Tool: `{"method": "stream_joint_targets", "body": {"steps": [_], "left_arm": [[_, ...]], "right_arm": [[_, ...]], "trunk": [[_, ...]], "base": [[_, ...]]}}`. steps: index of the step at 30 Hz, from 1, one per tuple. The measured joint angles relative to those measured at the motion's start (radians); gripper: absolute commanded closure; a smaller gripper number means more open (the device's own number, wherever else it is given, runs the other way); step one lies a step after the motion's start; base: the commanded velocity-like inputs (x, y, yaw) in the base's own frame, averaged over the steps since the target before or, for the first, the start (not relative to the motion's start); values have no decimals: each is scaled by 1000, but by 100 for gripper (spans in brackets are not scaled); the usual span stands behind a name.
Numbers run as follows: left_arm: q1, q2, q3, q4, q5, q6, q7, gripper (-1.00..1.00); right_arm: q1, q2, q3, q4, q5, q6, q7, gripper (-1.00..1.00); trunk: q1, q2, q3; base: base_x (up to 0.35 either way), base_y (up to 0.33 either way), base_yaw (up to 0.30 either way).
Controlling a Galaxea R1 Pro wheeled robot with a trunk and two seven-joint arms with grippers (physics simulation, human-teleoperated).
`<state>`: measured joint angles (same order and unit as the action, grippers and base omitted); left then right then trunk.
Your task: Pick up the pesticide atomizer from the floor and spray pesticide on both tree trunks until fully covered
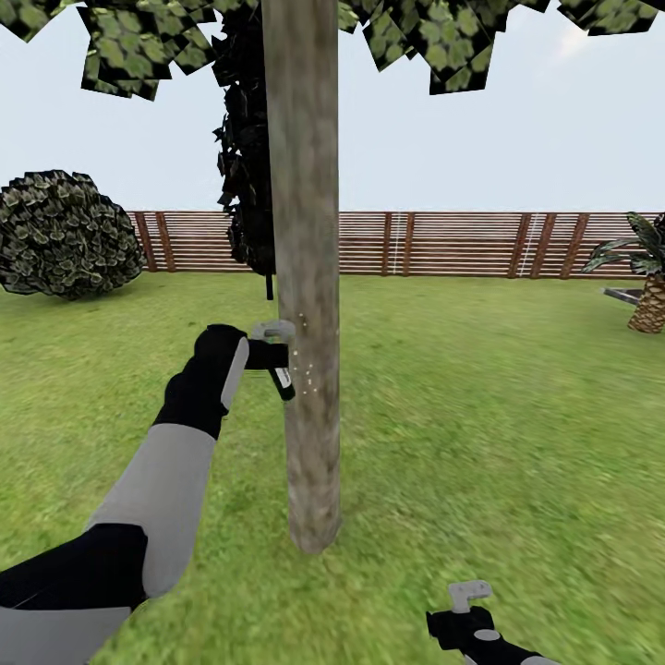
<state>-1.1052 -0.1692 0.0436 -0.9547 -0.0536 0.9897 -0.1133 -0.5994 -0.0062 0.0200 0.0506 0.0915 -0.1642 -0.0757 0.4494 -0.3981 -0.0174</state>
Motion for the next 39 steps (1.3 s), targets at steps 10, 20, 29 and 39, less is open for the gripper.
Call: {"method": "stream_joint_targets", "body": {"steps": [10, 20, 29, 39], "left_arm": [[-92, 0, 0, -2, 0, 3, 0, 100], [-221, -1, 0, 0, 0, 6, 0, 100], [-232, -1, 0, -17, 1, 7, 0, 100], [-574, -1, 2, 298, 1, 3, -1, 100]], "right_arm": [[0, 0, 0, 0, 0, 0, 0, -100], [0, 1, 0, 0, 0, 0, 0, -100], [0, 2, 0, 0, 0, 0, 0, -100], [0, 3, 1, 0, 0, 0, 0, -100]], "trunk": [[0, 0, 0], [0, 0, 0], [0, 0, 0], [0, -1, 0]], "base": [[0, 0, 0], [-1, 1, 0], [-137, 21, 0], [-5, 0, 0]]}}
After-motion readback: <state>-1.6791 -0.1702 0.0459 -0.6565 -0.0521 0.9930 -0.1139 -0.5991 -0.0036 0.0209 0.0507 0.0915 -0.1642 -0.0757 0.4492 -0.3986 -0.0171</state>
